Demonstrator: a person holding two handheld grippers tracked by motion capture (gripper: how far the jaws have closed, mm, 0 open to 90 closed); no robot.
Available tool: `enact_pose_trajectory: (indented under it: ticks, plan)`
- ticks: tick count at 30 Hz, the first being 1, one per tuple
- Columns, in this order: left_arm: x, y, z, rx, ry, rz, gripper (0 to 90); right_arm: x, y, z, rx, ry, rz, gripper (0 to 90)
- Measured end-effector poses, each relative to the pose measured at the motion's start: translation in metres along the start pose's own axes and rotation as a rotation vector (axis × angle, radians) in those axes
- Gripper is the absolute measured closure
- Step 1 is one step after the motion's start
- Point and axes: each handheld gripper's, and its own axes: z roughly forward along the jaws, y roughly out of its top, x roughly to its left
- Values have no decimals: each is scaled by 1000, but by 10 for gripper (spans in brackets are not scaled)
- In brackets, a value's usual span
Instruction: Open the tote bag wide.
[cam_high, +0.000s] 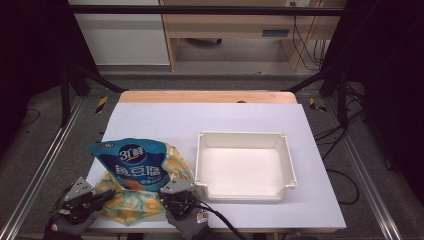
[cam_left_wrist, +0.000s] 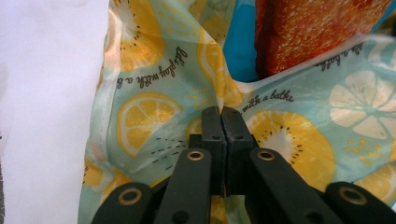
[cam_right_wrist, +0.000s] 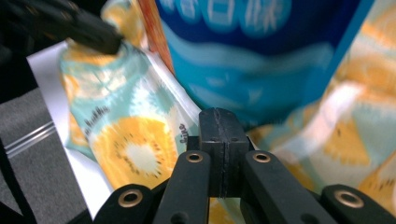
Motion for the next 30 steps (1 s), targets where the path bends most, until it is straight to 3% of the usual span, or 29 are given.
enact_pose_trajectory:
  ticks: [11,21,26,28,30]
  plan:
    - [1,1,-3,-20,-9,-14,834,-1,-10,14,66,-1,-1,900]
    - [-2,6,-24,-143,-21,-28,776,0,-13,17,77,-1,-1,900]
    - [-12,18,-36,-202,-49,-10,809,0,-13,17,77,-1,-1,900]
    - [-17,22,-36,-205,-55,9,837,0,-13,17,79,1,1,900]
    - [-22,24,-30,-175,-60,32,863,0,-13,17,79,1,3,900]
